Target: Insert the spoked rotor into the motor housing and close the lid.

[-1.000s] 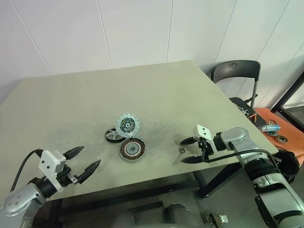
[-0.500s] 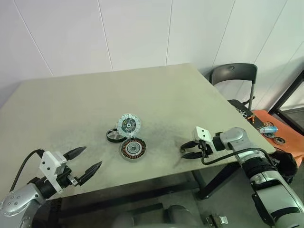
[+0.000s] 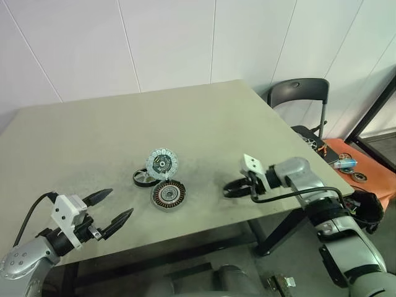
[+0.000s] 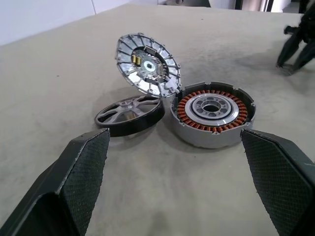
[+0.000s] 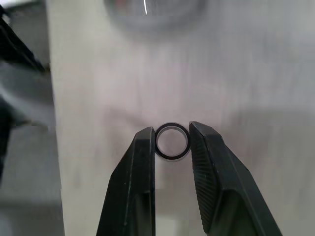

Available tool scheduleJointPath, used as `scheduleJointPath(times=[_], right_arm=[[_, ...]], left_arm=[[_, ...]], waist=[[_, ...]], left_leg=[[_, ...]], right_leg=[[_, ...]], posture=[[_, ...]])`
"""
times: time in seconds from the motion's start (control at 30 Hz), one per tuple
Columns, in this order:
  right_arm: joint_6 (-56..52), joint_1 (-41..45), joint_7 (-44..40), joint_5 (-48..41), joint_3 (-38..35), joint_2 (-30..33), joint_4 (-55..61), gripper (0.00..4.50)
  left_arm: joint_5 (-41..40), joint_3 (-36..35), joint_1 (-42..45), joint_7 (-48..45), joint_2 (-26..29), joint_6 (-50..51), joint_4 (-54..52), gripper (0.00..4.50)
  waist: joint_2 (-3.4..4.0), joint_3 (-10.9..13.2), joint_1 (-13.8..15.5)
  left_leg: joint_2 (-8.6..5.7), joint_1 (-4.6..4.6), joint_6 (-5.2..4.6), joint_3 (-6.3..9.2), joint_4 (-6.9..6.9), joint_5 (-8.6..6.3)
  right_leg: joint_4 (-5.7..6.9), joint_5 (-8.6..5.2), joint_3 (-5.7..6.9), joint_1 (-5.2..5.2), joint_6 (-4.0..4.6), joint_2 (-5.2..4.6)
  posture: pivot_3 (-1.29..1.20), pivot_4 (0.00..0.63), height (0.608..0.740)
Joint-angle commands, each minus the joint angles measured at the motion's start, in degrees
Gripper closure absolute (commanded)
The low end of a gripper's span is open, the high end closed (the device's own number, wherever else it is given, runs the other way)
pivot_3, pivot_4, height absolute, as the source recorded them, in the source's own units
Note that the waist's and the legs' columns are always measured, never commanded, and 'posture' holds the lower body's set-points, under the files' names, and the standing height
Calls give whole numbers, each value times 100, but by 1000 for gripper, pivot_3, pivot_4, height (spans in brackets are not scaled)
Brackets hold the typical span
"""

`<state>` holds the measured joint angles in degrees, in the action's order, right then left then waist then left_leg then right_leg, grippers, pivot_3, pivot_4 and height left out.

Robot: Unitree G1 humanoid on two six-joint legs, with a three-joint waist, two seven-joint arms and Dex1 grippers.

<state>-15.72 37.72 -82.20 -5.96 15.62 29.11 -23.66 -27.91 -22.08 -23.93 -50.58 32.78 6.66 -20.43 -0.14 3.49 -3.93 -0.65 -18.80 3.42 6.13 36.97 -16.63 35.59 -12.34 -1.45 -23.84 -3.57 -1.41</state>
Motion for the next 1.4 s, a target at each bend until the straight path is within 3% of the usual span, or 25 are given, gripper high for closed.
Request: scheduleJointPath(times=[0.03, 0.3, 0.6, 0.97, 1.4], right_arm=[[-550, 424, 170, -170, 78, -298, 617, 3844], [-1845, 1216, 696, -76, 561, -1158, 726, 3844], [-1925, 1453, 1187, 62, 983, -1955, 119, 3844], [-1538, 1391, 1408, 282, 1167, -2301, -659, 3844], [-1509, 1285, 1374, 345, 1252, -2353, -665, 3844]], left_arm=[[29, -58, 34, 17, 77, -102, -126, 0], [30, -52, -62, 26, 43, -113, -162, 0], [1, -56, -156, 42, 6, -130, -170, 0], [22, -24, -214, 104, 4, -173, -172, 0], [7, -25, -238, 119, -2, -174, -172, 0]], waist=[[-2, 3, 17], [4, 6, -5], [2, 5, -5], [2, 5, -12], [2, 5, -11]], left_leg=[[0, 14, -1, 5, -8, 0], [-1, 21, -4, 3, -48, -2], [-4, 16, -4, 4, -76, -2], [-4, 19, -4, 4, -76, -2], [-4, 19, -4, 4, -77, -2]], right_leg=[[13, 0, 1, -3, 1, 2], [-1, -2, 1, -12, 5, -3], [-22, -1, 2, -17, 5, -7], [-14, -1, 2, -20, 5, -5], [-14, -1, 2, -21, 5, -5]], posture=[[0, 0, 740], [0, 0, 740], [0, 0, 740], [0, 0, 740], [0, 0, 740]])
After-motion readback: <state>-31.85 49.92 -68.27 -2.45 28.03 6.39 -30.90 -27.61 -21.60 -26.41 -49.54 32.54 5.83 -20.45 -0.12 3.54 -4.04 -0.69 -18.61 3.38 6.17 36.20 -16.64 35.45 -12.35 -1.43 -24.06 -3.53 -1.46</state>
